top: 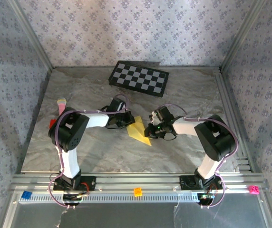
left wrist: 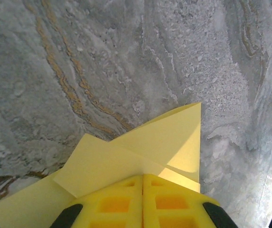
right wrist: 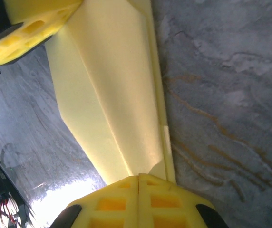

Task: Fold a paper plane with a square sheet of paper (pick it up from the middle)
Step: Fourth fold the wing at the center of the table.

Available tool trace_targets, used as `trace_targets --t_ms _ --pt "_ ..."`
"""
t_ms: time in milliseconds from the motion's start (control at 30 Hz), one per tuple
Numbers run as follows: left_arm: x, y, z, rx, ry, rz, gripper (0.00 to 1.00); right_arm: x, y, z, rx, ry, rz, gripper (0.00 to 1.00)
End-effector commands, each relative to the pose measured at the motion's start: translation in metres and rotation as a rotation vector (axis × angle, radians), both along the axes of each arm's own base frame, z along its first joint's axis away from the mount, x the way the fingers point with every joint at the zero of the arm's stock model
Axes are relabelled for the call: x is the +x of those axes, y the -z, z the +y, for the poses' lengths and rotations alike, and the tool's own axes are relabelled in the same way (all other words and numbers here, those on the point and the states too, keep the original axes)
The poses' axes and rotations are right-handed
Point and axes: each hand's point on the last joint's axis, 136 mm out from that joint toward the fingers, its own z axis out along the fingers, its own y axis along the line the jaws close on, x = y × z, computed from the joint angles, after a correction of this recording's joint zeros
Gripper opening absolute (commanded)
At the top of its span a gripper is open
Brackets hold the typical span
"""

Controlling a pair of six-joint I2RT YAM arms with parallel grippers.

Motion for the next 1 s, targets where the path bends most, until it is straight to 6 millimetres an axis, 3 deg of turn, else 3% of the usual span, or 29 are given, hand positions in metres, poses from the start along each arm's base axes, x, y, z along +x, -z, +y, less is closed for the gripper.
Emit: trace_targets --t_ms 0,100,367,567,967 --pt "-0.013 0.028 0.022 0.089 -0.03 0.066 0.09 0.002 -0.022 0.011 0.006 -0.046 -0.039 0.0" --pt "-0.013 0.029 0.021 0.089 -0.027 0.068 0.09 0.006 -0.023 0.021 0.006 -0.066 -0.045 0.0" --pt "-0.015 0.03 0.022 0.092 -0.025 0.069 0.09 0.018 0.002 0.033 -0.027 -0.088 0.002 0.0" --pt "-0.015 0.031 0.023 0.096 -0.028 0.072 0.08 0.002 0.026 0.012 -0.068 -0.067 0.055 0.0" --pt "-0.015 0.034 0.028 0.108 -0.037 0.079 0.08 -0.037 0.022 -0.014 -0.051 -0.088 0.064 0.02"
